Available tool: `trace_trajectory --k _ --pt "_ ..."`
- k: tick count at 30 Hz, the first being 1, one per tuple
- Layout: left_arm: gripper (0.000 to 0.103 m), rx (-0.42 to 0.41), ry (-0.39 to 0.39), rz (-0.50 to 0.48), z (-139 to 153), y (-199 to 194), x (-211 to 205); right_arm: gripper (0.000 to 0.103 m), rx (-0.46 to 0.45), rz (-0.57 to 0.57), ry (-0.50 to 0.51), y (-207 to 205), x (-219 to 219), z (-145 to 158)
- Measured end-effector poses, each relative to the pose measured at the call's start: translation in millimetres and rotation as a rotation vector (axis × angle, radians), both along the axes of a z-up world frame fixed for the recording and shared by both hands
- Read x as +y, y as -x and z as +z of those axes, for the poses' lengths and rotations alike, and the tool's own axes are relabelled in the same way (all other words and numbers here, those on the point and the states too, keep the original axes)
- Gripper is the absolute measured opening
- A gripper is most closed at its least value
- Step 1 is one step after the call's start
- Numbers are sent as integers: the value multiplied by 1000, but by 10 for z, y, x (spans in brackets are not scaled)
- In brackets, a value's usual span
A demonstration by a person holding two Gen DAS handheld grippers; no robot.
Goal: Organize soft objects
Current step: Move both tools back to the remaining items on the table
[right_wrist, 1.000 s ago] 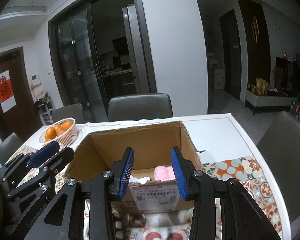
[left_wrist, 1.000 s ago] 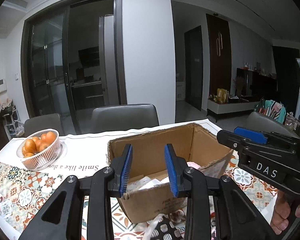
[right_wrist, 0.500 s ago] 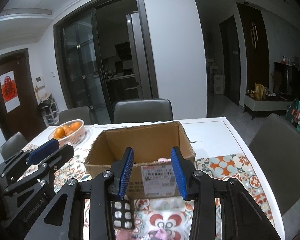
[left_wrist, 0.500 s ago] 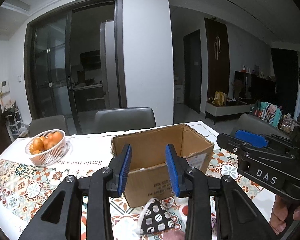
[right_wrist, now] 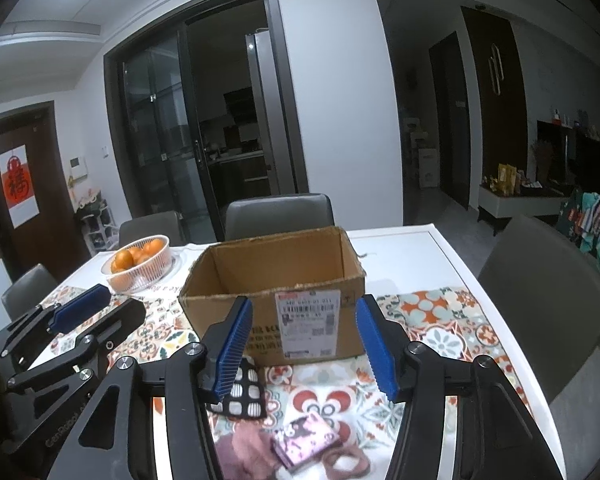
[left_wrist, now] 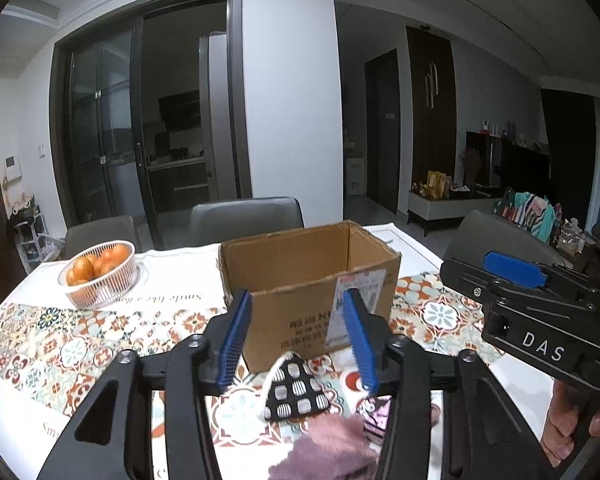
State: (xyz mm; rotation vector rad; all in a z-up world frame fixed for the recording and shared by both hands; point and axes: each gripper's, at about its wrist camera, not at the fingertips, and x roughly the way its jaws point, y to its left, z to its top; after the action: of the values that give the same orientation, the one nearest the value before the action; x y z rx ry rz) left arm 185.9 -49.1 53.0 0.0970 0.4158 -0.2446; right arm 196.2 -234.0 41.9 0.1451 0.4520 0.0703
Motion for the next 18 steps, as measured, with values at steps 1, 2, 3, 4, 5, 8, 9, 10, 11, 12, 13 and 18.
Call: trace_trajectory --k 1,2,3,4,5,8,9,10,11,12,13,18 --pt "52 4 -1 1 -17 31 -1 58 3 -1 0 29 -5 -16" --pt "52 8 -2 0 -33 54 -11 58 7 -2 0 45 -16 -42" --pt "52 15 -4 0 -50 80 -18 58 13 -5 1 75 -24 -66" --pt "53 21 -5 0 -64 103 -29 58 18 -7 2 113 -24 -96" --pt "55 26 -5 -1 -79 127 -32 58 25 -7 2 132 -29 -119" --pt "55 39 -10 -4 -131 199 -56 58 41 -8 4 221 -55 -185" --pt "56 46 -11 -4 -155 224 -64 58 47 -9 8 245 -59 -212" --pt "56 50 -12 -4 -167 243 -78 58 51 -9 10 269 -67 -237" --pt "57 58 -13 -5 -192 269 -85 58 58 -10 12 290 -67 -260" --pt "57 68 -14 -7 -222 290 -90 58 66 -9 9 306 -71 -283" --pt "58 75 -15 -6 -242 302 -98 58 73 -9 4 321 -78 -305" --pt "58 114 -28 -10 -370 360 -115 59 117 -7 0 366 -96 -463"
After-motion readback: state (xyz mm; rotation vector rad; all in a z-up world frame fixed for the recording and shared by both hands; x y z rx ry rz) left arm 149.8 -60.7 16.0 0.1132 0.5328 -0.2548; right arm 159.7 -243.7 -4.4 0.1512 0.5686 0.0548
